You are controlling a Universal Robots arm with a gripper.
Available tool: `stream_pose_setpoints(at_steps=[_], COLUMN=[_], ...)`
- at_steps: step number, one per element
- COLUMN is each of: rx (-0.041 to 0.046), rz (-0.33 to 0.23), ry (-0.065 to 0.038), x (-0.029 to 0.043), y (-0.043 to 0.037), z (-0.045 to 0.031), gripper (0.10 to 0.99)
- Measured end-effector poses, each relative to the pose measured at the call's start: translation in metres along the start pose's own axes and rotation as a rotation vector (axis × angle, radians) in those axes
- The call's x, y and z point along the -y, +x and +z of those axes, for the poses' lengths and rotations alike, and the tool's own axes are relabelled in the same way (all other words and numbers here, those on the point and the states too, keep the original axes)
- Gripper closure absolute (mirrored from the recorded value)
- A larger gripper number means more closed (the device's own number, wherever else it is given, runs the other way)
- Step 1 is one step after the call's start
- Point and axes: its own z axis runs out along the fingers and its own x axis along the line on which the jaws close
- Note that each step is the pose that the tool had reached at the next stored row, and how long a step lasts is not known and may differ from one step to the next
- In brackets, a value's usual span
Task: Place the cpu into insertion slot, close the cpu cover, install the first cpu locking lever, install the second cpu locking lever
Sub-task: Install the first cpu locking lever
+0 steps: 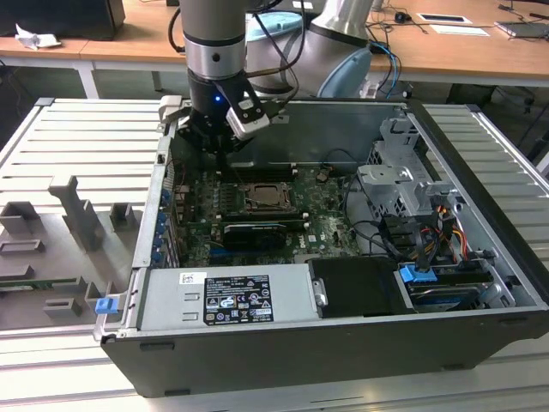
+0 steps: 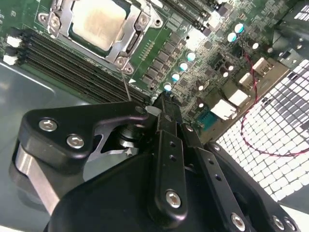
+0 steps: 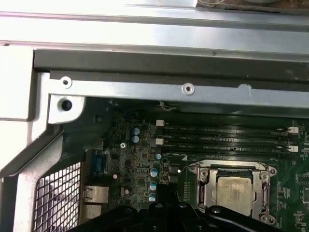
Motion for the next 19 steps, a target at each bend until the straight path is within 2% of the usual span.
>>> stream_pose_setpoints(at_steps=[1, 2, 4, 6, 11, 15, 19], rx=[-0.0001, 0.0000, 0.0000, -0.0001, -0.0001, -0.0002, -0.0002], rz=[0.000, 0.000, 0.000, 0.000, 0.000, 0.000, 0.000], ry=[0.000, 0.000, 0.000, 0.000, 0.001, 0.001, 0.002], x=[-0.0021, -0.0120, -0.0131, -0.0131, -0.0129, -0.0122, -0.0121], y=[0.0002, 0.0002, -0.0279, -0.0315, -0.0341, -0.0466, -0.0481], z=[0.0005, 0.0028, 0.0031, 0.0032, 0.0039, 0.0050, 0.0065], gripper=[0.980, 0.980, 0.980, 0.980, 0.980, 0.980, 0.980])
